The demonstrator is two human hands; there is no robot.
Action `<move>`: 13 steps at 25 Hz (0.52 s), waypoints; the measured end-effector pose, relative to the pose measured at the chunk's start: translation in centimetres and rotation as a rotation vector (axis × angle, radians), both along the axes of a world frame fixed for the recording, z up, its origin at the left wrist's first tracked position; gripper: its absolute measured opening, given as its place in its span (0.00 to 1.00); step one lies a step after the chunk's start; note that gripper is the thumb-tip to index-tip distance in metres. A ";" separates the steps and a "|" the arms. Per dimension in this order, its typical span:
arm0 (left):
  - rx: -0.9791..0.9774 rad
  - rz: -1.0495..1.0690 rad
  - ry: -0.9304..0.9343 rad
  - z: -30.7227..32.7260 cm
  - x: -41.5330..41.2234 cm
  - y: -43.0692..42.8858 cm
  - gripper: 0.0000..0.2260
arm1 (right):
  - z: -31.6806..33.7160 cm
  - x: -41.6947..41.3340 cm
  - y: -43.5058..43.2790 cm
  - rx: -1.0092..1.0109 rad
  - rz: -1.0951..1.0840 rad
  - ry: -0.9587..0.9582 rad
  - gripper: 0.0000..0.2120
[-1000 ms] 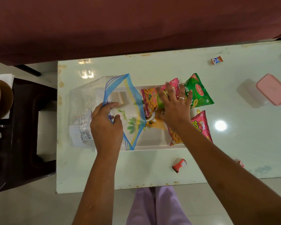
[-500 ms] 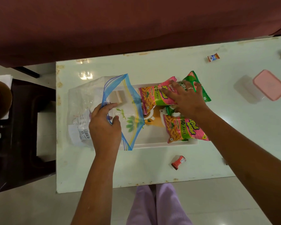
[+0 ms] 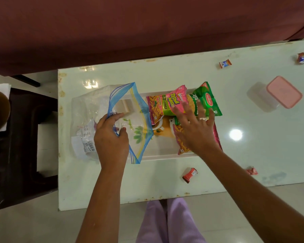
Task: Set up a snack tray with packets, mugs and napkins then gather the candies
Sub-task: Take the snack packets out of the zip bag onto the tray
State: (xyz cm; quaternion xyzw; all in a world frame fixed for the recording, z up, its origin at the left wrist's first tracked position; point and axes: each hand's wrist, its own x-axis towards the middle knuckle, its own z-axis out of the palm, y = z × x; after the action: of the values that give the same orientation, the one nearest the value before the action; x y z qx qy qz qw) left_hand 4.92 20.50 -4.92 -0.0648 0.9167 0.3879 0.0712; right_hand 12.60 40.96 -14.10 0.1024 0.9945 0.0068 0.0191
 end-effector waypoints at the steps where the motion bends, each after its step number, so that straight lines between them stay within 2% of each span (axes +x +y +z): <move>1: 0.000 -0.001 0.002 0.1 0.0 0.0 0.17 | -0.4 1.3 -0.6 0.019 0.062 -0.011 0.41; 5: -0.013 -0.007 0.002 0.4 0.0 -0.1 0.17 | -2.9 4.5 -0.5 0.036 0.099 -0.162 0.42; 13: 0.003 -0.027 -0.006 0.5 0.7 -0.7 0.19 | -3.3 3.7 -0.3 0.004 0.035 -0.212 0.37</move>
State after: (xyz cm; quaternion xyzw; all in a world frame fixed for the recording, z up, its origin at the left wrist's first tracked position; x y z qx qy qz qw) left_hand 5.59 19.79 -4.40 -0.0536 0.9167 0.3880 0.0795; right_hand 16.26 40.69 -17.42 0.0836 0.9885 0.0200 0.1241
